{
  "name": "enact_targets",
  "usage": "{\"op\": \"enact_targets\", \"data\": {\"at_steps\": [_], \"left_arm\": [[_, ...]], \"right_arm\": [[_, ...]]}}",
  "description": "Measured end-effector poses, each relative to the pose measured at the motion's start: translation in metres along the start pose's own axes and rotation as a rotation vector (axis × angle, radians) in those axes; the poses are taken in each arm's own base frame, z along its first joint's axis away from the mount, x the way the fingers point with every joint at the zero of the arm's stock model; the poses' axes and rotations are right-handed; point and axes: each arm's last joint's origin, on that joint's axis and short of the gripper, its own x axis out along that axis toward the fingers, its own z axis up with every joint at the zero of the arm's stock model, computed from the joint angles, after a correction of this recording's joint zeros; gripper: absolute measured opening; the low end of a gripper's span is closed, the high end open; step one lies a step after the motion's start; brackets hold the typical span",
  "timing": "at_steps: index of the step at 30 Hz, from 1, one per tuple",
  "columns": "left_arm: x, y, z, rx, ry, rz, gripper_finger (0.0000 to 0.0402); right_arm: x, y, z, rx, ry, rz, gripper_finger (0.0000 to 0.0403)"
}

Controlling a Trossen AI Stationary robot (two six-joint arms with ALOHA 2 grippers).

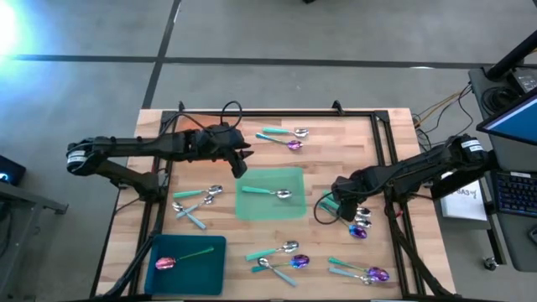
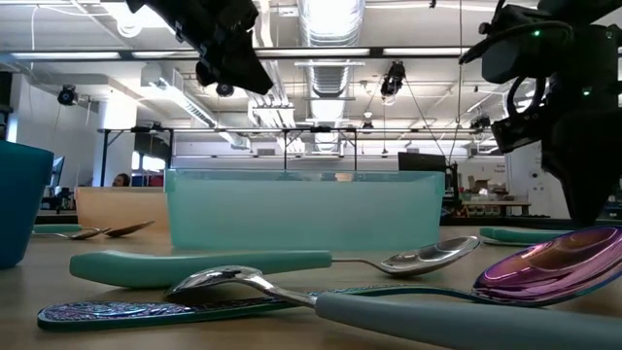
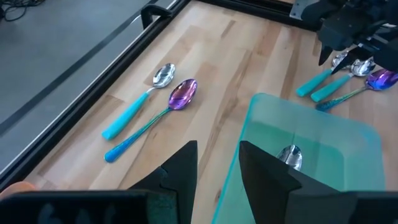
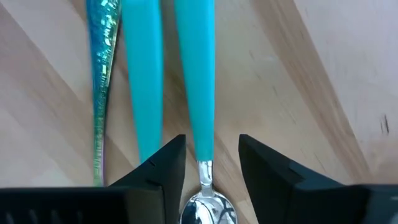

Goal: Sort silverware by color (type)
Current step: Put the green spoon into the green bin

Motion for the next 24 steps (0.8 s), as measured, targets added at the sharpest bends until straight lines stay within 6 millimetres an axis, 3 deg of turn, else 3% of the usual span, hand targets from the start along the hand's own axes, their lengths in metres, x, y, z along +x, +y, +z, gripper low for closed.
{"op": "enact_targets", "data": {"at_steps": [8,16,19,24], "left_arm": [[0.000,0.000,0.000,0.001,0.004,0.001,0.0103],[0.000,0.000,-0.001,-0.019,0.009,0.001,0.0103],[0.002,-0.001,-0.006,-0.040,0.023,-0.001,0.0103],[0.011,-0.006,-0.023,-0.062,0.014,-0.021,0.0103]], "right_arm": [[0.014,-0.004,-0.004,0.066,-0.020,0.019,0.0105],[0.016,-0.006,-0.006,0.081,-0.024,0.005,0.0058],[0.016,-0.006,-0.006,0.082,-0.027,0.001,0.0030],[0.014,-0.006,-0.005,0.067,-0.036,-0.002,0.0028]]}}
